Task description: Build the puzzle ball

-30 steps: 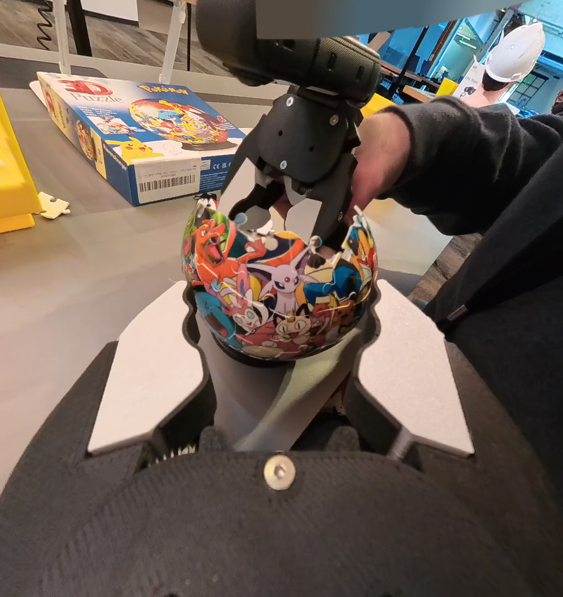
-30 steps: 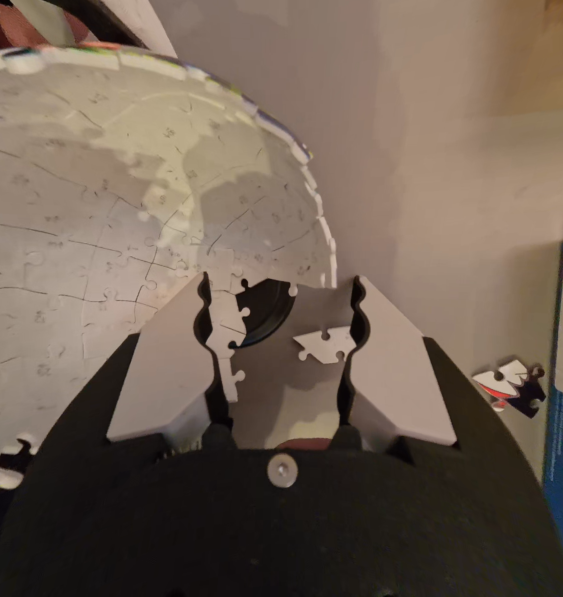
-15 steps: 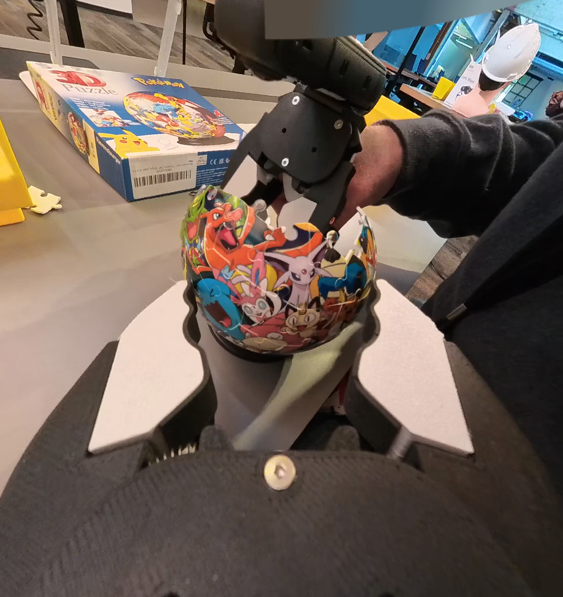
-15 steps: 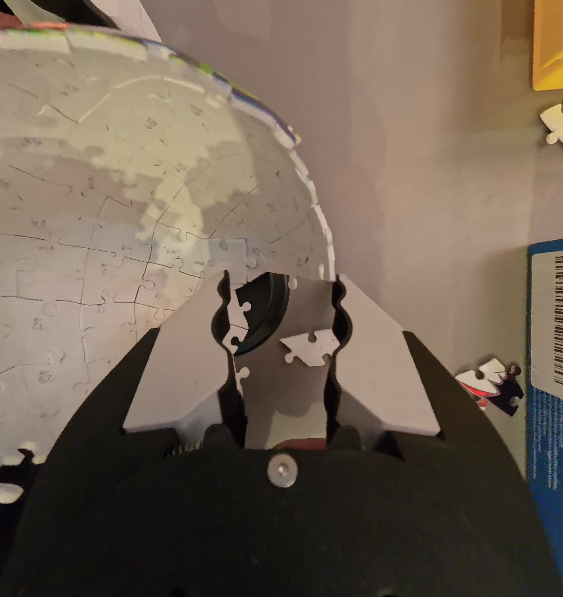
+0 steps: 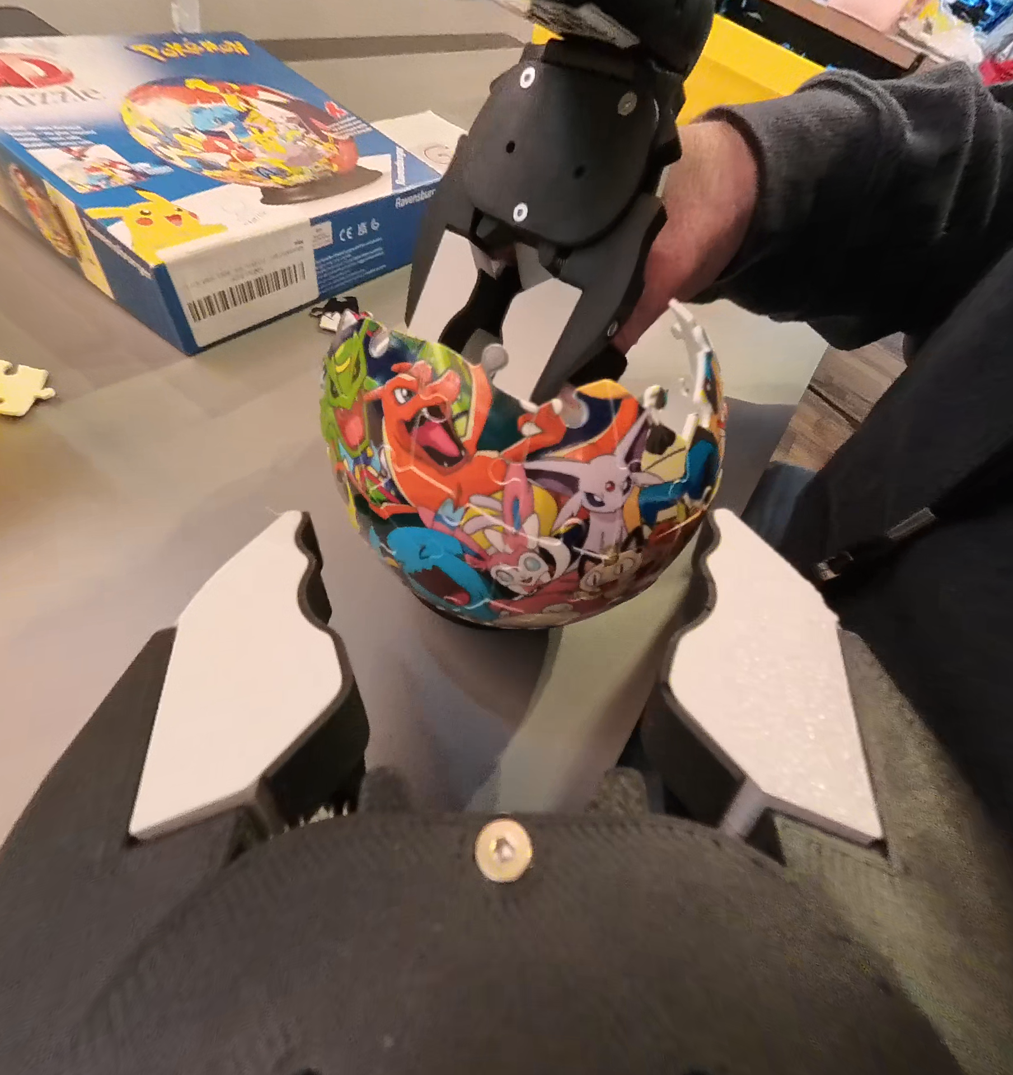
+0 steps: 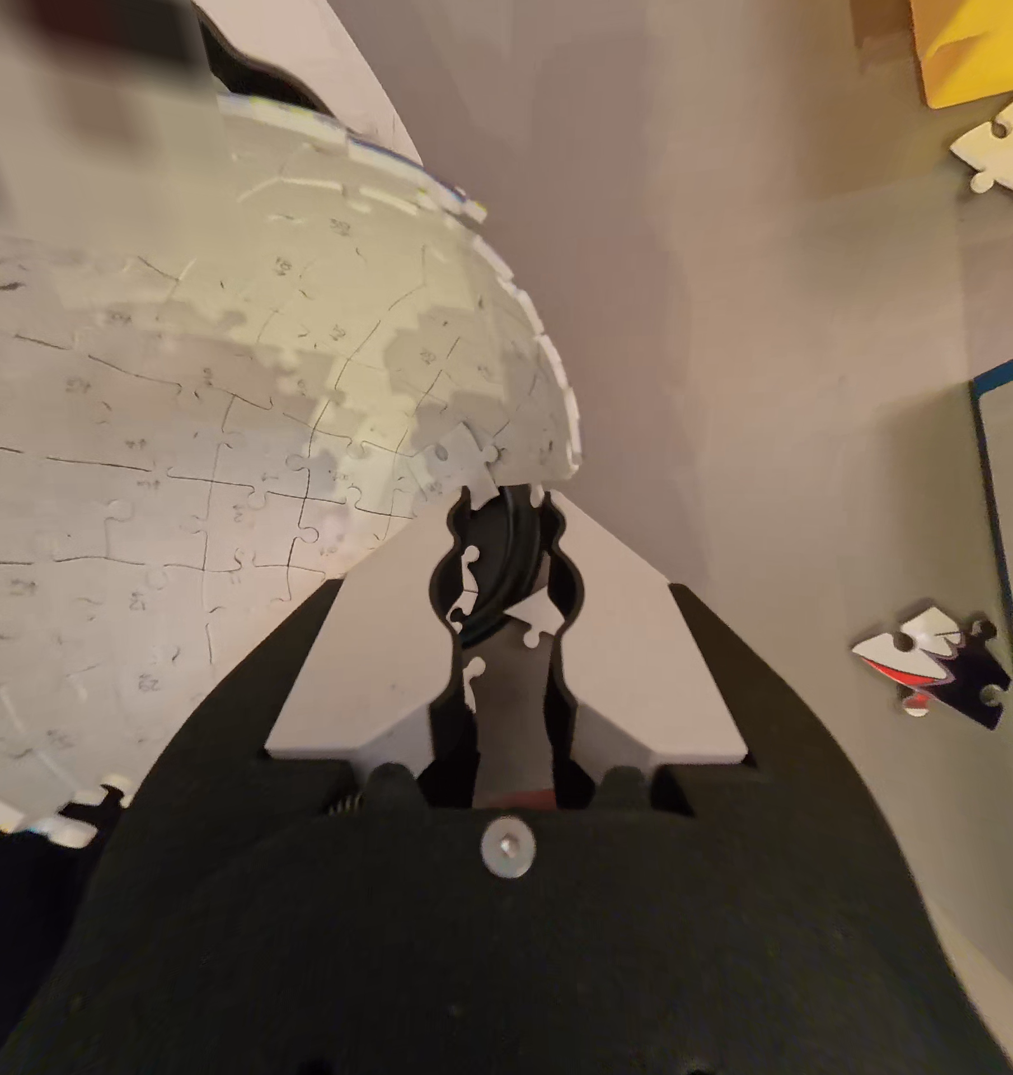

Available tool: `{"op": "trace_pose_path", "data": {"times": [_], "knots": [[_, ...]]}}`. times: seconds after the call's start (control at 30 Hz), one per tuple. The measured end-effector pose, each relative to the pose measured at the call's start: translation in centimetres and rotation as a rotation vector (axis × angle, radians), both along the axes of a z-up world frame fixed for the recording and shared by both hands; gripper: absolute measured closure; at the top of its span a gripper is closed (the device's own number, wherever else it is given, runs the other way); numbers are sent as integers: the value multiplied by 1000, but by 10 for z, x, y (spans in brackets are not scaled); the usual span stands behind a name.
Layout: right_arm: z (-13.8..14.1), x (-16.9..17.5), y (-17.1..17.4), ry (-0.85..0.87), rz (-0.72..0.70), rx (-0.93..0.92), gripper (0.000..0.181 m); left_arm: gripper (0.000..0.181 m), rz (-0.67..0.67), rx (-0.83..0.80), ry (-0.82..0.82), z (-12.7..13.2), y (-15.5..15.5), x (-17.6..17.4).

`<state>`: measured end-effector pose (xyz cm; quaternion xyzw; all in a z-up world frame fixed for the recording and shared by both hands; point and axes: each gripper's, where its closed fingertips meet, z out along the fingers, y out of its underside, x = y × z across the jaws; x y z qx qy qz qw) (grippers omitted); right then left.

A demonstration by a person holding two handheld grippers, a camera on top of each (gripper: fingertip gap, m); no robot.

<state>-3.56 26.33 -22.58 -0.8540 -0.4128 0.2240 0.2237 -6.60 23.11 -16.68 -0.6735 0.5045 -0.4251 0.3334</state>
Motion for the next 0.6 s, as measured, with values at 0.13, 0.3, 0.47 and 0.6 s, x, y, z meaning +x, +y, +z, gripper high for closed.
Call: {"op": "trace_pose_path", "data": {"times": [0.13, 0.3, 0.47, 0.6], "knots": [[3, 1, 1, 68, -30, -32, 166, 63, -21, -6, -6, -1, -1, 4], [7, 5, 2, 140, -69, -68, 168, 66, -37, -19, -5, -5, -5, 7], [6, 7, -2, 129, -56, -67, 148, 67, -37, -21, -5, -6, -6, 8], [0, 0, -10, 105, 3, -95, 136, 69, -51, -8, 13, -9, -8, 9]]}}
